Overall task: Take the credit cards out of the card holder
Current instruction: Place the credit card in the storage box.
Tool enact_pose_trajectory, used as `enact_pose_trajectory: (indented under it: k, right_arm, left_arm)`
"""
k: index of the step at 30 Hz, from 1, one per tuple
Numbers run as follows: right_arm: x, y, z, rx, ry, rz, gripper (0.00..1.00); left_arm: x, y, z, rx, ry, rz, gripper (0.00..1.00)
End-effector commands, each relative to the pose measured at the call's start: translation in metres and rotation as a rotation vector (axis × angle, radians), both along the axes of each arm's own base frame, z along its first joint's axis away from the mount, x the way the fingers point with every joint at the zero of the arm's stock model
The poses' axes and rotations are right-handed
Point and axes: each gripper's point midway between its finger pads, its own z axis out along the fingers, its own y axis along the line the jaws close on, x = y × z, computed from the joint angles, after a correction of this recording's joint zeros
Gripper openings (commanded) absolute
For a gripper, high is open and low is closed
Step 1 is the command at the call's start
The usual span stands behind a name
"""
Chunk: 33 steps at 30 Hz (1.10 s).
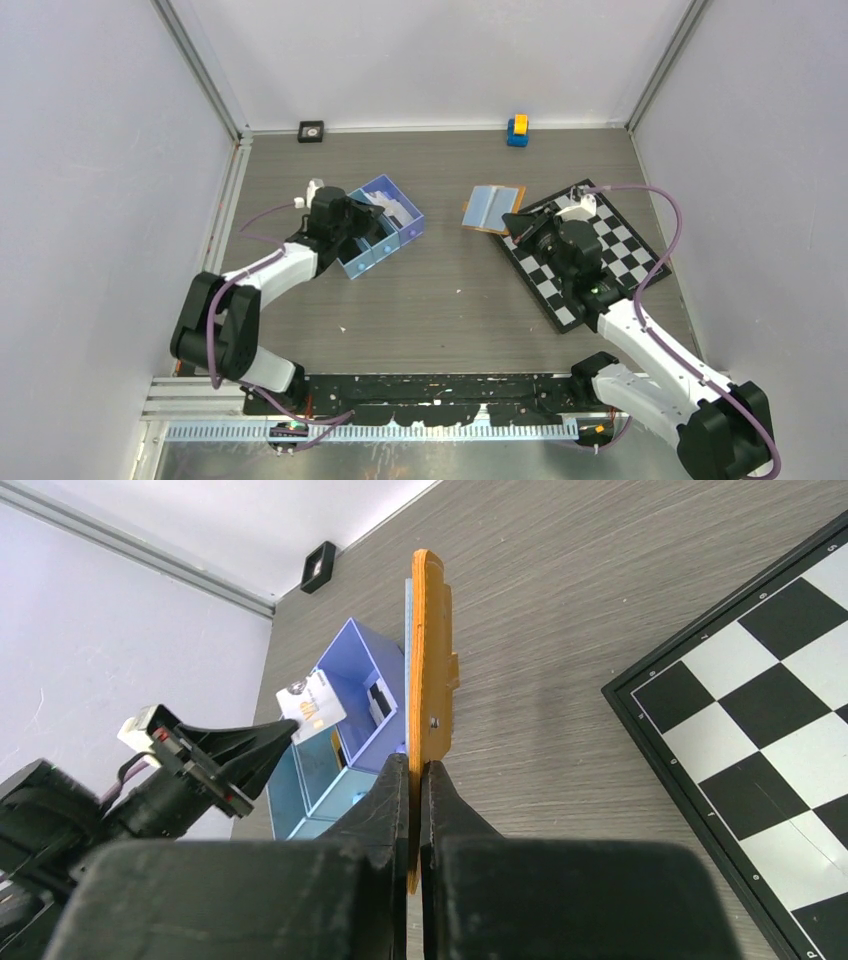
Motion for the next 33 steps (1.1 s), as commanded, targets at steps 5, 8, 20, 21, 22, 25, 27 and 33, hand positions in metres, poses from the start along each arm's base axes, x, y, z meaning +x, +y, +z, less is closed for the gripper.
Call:
enact_pose_trajectory:
  k: [5, 8, 20, 21, 22, 25, 27, 33]
  right_arm:
    - [0.001, -0.007, 0.036, 0.031, -0.109, -0.032, 0.01]
    - [0.001, -0.005, 0.036, 0.037, -0.108, -0.022, 0.01]
    - [0.004, -0.009, 0.029, 0.007, -0.098, -0.041, 0.01]
    - [0.004, -0.008, 0.028, 0.002, -0.097, -0.040, 0.01]
    - [0.005, -0.008, 0.026, -0.003, -0.092, -0.037, 0.01]
    - [0.007, -0.004, 0.023, -0.010, -0.081, -0.023, 0.01]
    - [0.009, -0.004, 0.019, -0.016, -0.073, -0.023, 0.01]
    - [0.011, 0.009, 0.014, 0.010, -0.059, 0.029, 0.01]
  left_arm:
    - [0.042, -0.007, -0.010, -0.004, -0.006, 0.067, 0.00]
    - [0.055, -0.010, -0.012, 0.006, -0.033, 0.065, 0.00]
    - [0.067, -0.032, 0.026, 0.013, -0.239, -0.075, 0.27]
    - [0.063, -0.030, 0.031, 0.023, -0.243, -0.075, 0.38]
    - [0.059, -0.029, 0.033, 0.031, -0.242, -0.075, 0.44]
    - [0.045, -0.030, 0.038, 0.027, -0.218, -0.081, 0.63]
    - [0.034, -0.029, 0.044, 0.027, -0.219, -0.088, 0.86]
    - [0.000, -0.009, 0.069, 0.158, -0.306, -0.076, 1.00]
